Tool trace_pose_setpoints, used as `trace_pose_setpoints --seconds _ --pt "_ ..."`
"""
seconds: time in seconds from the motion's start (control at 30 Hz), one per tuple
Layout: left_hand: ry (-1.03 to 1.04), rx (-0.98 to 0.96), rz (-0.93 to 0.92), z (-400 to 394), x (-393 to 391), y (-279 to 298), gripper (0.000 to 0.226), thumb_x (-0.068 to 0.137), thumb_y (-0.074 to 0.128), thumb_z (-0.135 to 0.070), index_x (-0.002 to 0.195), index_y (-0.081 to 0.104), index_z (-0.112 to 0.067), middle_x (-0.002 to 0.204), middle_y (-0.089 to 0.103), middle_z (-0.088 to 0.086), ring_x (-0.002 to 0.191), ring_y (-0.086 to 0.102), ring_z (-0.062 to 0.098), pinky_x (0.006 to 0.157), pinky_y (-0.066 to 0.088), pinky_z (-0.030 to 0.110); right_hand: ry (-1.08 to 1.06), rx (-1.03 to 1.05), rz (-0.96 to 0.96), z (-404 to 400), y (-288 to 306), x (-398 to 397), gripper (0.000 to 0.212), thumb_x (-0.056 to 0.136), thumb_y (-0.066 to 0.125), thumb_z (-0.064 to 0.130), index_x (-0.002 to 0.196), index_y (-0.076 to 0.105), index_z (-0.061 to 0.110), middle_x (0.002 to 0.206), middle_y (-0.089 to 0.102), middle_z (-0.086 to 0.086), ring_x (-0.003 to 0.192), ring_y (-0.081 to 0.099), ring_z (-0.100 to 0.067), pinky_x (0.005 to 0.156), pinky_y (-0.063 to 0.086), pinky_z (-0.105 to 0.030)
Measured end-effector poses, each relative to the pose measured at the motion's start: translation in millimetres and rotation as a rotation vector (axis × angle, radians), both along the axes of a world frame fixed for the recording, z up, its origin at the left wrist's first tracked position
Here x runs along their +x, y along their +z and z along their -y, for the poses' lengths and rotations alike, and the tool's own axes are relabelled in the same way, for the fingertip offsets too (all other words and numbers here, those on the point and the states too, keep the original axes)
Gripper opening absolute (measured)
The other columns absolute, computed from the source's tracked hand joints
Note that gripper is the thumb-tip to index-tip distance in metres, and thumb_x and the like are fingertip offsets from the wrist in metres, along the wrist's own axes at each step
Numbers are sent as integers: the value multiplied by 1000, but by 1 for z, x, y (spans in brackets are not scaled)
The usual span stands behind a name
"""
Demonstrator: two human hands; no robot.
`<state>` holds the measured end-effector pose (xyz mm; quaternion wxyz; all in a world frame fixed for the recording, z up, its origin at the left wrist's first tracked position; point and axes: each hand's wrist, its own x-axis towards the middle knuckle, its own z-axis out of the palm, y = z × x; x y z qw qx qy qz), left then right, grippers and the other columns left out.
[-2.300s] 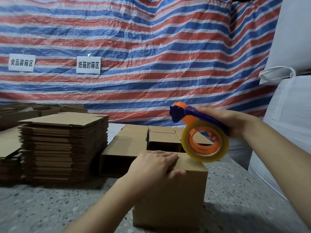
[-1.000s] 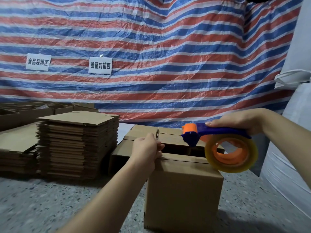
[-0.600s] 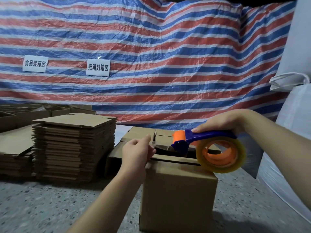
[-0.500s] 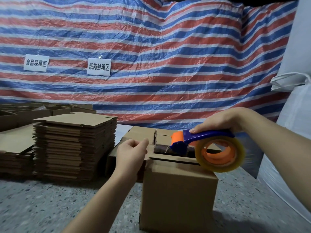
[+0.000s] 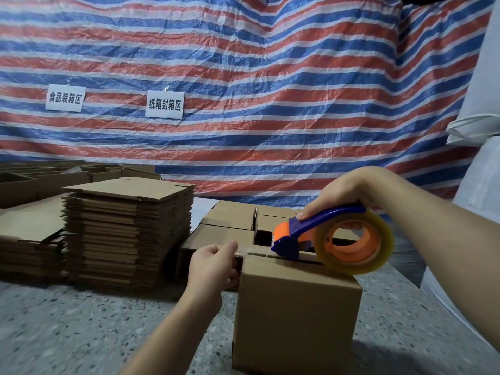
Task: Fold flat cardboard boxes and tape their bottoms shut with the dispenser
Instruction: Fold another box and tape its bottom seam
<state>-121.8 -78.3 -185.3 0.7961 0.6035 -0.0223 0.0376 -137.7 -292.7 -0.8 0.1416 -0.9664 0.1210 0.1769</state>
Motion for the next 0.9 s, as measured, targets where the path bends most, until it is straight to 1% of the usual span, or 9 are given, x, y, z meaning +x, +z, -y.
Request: trace_pose_setpoints --seconds 0.13,0.2,0.3,0.47,0.53,0.63,0.7,0.77,0.9 --pt "0 4 7 2 3 1 30 94 64 -20 71 50 -8 41 44 -6 34 39 8 36 35 17 -26 24 13 5 0 -1 75 62 75 70 109 71 12 80 73 -4 57 63 -13 53 51 -24" --pt "2 8 11 2 4 -1 27 94 65 -21 75 52 -6 43 44 -5 35 40 9 38 36 18 -30 21 14 5 -1 -1 73 65 74 70 109 71 12 80 73 -4 57 63 -12 53 51 -23" --pt "5 3 11 3 4 -7 19 93 66 -22 85 59 -5 52 47 0 44 44 15 48 45 27 -33 16 31 4 -2 0 66 73 73 68 108 72 12 78 72 -4 53 62 -12 51 49 -23" --pt "10 -3 -4 5 1 -11 20 94 65 -21 89 62 -2 57 51 6 45 48 16 42 47 23 -28 6 20 2 -2 0 66 72 73 69 108 73 13 77 72 -3 53 62 -11 50 49 -23" --pt "10 11 -15 5 1 -12 23 94 65 -22 88 63 0 62 53 10 51 50 19 46 48 24 -19 7 11 2 -2 0 71 66 74 70 108 73 13 78 72 -3 54 62 -11 51 49 -23" --pt "-14 41 -18 5 1 -18 28 93 65 -27 77 59 -4 57 51 6 51 46 18 57 42 31 -18 9 13 2 -2 1 69 67 74 69 107 73 12 75 71 -3 52 61 -12 50 49 -22" --pt "-17 80 -12 6 2 -22 35 93 64 -30 68 54 -9 50 50 0 44 44 12 52 35 27 -24 11 25 2 -3 1 63 74 73 67 106 73 12 72 70 -3 50 61 -11 48 48 -21" --pt "-30 104 -17 7 2 -24 39 93 63 -31 61 50 -13 45 48 -5 38 41 7 48 29 24 -24 15 28 2 -4 1 63 74 73 66 106 73 12 72 70 -2 49 60 -11 48 48 -21" --pt "-72 103 -31 8 0 -26 41 94 63 -37 60 53 -15 45 50 -7 39 43 6 52 29 27 -12 30 18 2 -4 0 67 66 74 67 107 73 12 72 69 -2 50 59 -10 48 47 -21"
